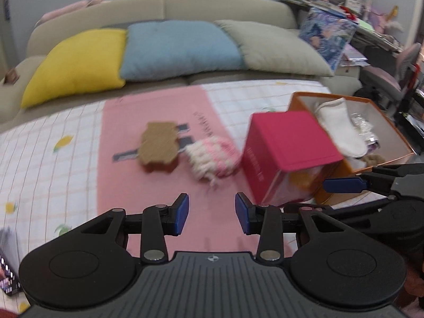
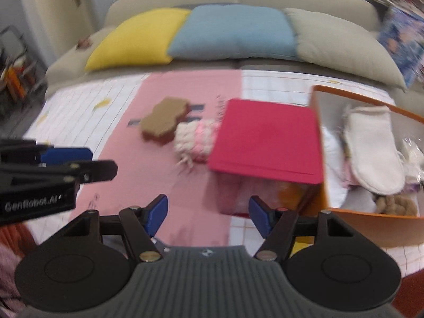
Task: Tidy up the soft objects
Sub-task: 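Withdraw both open tools from the box toward the mat, then grasp the brown bear sponge with the left tool while the right tool grasps the pink-white knit pouch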
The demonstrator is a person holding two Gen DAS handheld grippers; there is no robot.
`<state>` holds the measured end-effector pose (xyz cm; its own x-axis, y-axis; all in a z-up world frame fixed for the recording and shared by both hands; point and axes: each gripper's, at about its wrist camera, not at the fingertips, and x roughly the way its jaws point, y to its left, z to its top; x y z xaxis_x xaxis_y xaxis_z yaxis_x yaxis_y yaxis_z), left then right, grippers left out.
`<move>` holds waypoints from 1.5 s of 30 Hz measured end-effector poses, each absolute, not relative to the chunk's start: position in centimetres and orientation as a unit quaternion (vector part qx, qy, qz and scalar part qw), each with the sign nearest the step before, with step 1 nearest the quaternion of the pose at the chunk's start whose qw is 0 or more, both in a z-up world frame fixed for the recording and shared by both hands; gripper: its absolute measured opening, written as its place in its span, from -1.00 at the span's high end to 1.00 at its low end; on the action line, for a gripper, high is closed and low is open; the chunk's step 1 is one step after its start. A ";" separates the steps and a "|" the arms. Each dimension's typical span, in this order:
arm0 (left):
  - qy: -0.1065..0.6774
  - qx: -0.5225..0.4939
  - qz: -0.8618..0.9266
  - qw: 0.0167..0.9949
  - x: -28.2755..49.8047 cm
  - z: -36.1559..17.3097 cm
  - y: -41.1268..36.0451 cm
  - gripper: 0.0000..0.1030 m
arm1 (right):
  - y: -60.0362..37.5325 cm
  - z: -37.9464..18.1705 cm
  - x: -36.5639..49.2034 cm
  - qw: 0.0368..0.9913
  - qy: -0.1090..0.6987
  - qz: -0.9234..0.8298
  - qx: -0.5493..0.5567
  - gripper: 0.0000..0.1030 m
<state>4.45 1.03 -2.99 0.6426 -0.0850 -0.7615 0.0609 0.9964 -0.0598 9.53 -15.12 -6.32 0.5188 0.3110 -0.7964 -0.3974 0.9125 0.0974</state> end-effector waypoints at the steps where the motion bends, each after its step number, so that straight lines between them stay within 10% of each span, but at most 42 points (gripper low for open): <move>1: 0.423 -0.020 -0.036 0.905 4.1 -3.3 1.7 0.11 | -14.6 -6.4 9.4 0.868 0.446 0.210 -0.058 -0.30; 25: 0.421 -0.003 -0.016 0.907 9.6 -6.5 9.3 -0.08 | -2.2 -10.9 15.7 0.836 0.384 0.246 -0.306 -0.09; 32: 0.423 0.016 -0.054 0.905 13.2 -9.0 9.7 -0.49 | -1.3 -13.5 18.4 0.819 0.398 0.251 -0.330 -0.09; 45: 0.440 0.061 -0.084 0.892 19.1 -12.9 8.7 -0.62 | 0.2 -16.6 20.7 0.805 0.421 0.236 -0.344 -0.17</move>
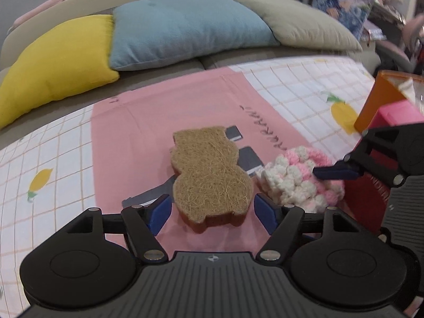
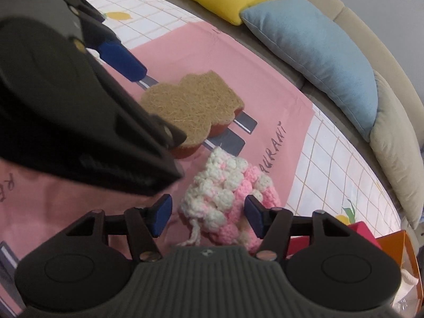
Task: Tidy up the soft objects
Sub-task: 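Grasp the brown bear sponge with the left tool while the right tool grasps the pink-white knit pouch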
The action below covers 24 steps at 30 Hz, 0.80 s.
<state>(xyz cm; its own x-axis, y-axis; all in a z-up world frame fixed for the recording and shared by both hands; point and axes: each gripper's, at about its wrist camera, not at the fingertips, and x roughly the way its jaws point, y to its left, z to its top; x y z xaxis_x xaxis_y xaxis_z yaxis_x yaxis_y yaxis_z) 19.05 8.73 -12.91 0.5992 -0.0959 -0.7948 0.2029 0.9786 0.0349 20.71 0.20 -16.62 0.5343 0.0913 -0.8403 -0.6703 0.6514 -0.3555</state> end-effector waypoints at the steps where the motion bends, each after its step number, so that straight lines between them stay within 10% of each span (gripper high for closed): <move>1: 0.442 0.069 -0.084 0.890 19.2 -13.2 8.6 -0.62 | 0.3 -16.8 20.8 0.806 0.425 0.231 -0.341 -0.16; 24: 0.453 0.093 -0.072 0.884 21.1 -15.9 7.5 -0.54 | -1.2 -17.1 21.3 0.840 0.452 0.202 -0.224 0.43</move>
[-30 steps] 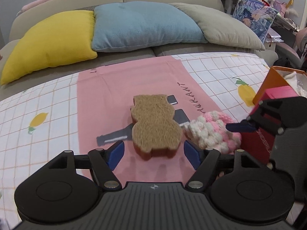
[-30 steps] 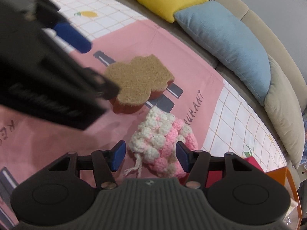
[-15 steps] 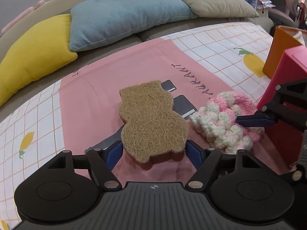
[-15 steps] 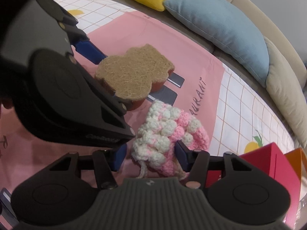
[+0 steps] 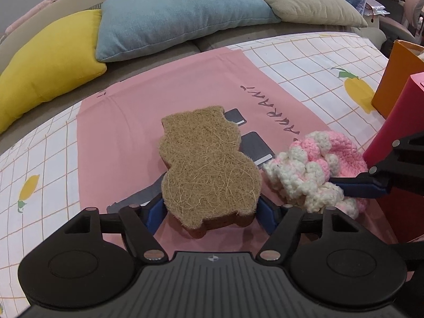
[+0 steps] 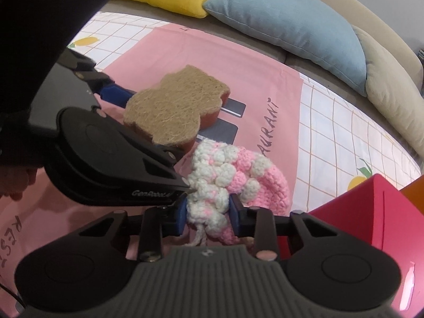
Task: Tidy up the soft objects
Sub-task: 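Grasp the brown bear sponge with the left tool while the right tool grasps the pink-white knit pouch, then carry the sponge and knit pouch into the orange-rimmed box and release both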
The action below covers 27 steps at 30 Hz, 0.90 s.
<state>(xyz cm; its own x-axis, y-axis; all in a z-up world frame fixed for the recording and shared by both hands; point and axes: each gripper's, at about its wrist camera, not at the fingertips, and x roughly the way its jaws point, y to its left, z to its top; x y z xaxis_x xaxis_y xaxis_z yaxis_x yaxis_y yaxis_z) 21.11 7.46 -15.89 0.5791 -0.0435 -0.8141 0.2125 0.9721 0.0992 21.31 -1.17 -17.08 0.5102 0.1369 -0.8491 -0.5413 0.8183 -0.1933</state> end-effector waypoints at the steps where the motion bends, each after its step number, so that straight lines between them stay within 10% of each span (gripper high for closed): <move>1: 0.452 0.089 -0.071 0.885 21.0 -15.8 7.6 -0.53 | -1.4 -16.8 21.1 0.841 0.452 0.201 -0.219 0.44; 27: 0.397 0.011 0.000 0.918 7.2 -5.3 6.8 -0.49 | -8.7 -6.4 15.2 0.842 0.459 0.279 0.044 0.50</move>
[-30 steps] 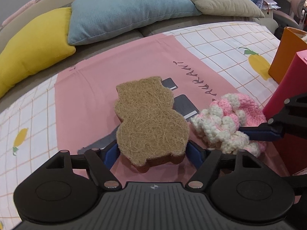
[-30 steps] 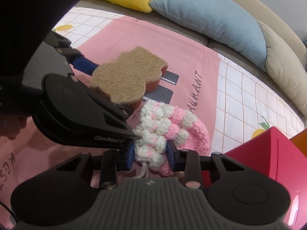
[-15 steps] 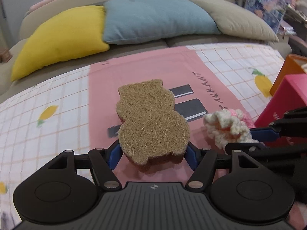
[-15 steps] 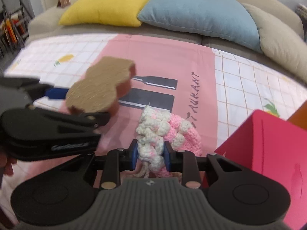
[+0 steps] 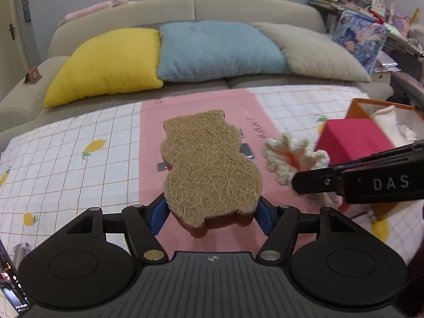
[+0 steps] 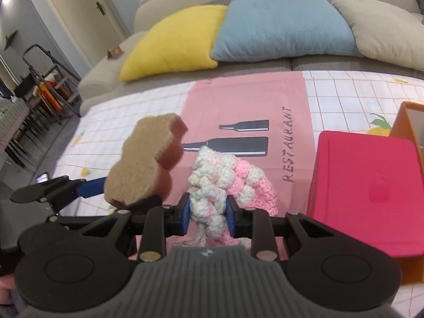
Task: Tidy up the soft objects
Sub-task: 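Carry the sponge and knit pouch into the orange-rimmed box and release both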
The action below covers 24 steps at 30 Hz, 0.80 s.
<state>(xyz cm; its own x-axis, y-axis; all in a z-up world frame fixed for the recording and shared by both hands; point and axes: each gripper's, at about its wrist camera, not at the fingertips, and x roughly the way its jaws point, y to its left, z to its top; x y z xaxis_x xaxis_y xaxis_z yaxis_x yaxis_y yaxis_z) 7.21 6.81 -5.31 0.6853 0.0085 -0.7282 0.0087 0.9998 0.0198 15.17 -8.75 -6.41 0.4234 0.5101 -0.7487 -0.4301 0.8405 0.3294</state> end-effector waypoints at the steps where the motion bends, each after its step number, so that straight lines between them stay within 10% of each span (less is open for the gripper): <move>1: 0.393 0.012 -0.003 0.920 6.8 -4.9 6.4 -0.49 | -9.2 -6.0 14.7 0.843 0.457 0.280 0.048 0.49; 24: 0.332 0.016 -0.160 0.930 7.2 1.7 -5.4 -0.49 | -26.8 0.9 9.8 0.905 0.366 0.153 0.157 0.49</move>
<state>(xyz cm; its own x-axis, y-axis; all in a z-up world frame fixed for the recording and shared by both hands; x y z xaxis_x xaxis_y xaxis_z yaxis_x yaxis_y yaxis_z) 7.21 -5.35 1.66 0.7287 -0.2868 -0.6219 0.3085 0.9482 -0.0758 9.80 -26.82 0.88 0.6856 0.3914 -0.6138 -0.1620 0.9041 0.3954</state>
